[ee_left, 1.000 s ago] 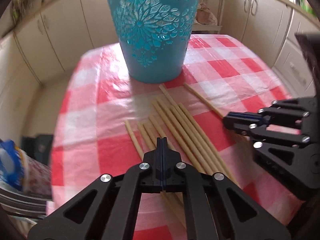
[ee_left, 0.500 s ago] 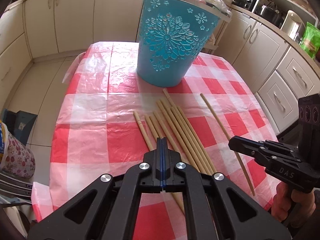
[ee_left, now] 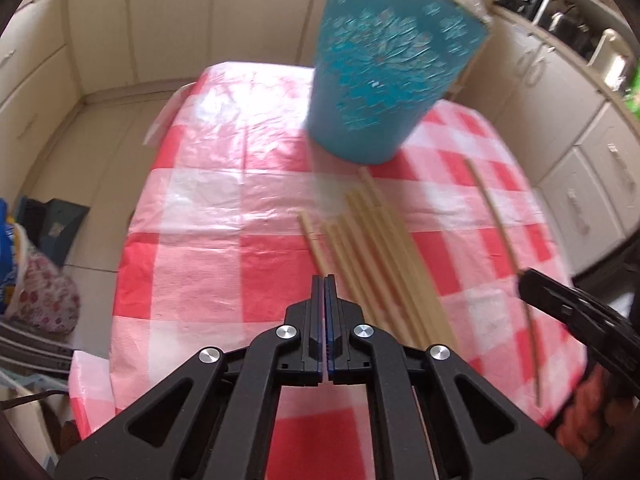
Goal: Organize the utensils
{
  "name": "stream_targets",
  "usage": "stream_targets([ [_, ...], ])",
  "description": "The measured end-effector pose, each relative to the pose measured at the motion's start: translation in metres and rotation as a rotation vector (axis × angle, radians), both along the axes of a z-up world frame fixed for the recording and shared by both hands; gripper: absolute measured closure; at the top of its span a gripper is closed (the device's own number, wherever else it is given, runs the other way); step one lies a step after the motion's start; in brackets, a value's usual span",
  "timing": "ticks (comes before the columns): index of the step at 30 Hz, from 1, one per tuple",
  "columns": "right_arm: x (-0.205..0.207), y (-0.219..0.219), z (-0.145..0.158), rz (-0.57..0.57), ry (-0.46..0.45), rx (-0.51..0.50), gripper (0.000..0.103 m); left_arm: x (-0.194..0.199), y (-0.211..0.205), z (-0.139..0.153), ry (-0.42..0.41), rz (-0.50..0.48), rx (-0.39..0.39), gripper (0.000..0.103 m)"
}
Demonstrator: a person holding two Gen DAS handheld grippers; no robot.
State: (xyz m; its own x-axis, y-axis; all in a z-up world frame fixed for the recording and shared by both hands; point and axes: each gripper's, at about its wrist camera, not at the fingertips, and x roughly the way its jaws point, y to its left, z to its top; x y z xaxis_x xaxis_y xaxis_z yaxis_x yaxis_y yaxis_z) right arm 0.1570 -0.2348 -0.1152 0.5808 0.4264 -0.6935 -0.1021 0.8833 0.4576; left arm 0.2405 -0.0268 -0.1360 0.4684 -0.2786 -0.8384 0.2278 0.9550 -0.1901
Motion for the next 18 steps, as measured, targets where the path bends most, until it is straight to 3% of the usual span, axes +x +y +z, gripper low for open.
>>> stream_targets([
  [5,0.000,-0.003,-0.006,-0.002,0.012,0.006,0.098,0.008,-0.009,-0.007,-0.012,0.049,0.078,0.080],
  [7,0.000,-0.004,-0.008,-0.003,0.017,0.011,0.098,0.008,-0.013,-0.005,-0.022,0.048,0.072,0.064],
  [18,0.001,-0.003,-0.013,-0.001,0.020,0.022,0.098,0.011,-0.020,-0.007,-0.046,0.042,0.103,0.067],
])
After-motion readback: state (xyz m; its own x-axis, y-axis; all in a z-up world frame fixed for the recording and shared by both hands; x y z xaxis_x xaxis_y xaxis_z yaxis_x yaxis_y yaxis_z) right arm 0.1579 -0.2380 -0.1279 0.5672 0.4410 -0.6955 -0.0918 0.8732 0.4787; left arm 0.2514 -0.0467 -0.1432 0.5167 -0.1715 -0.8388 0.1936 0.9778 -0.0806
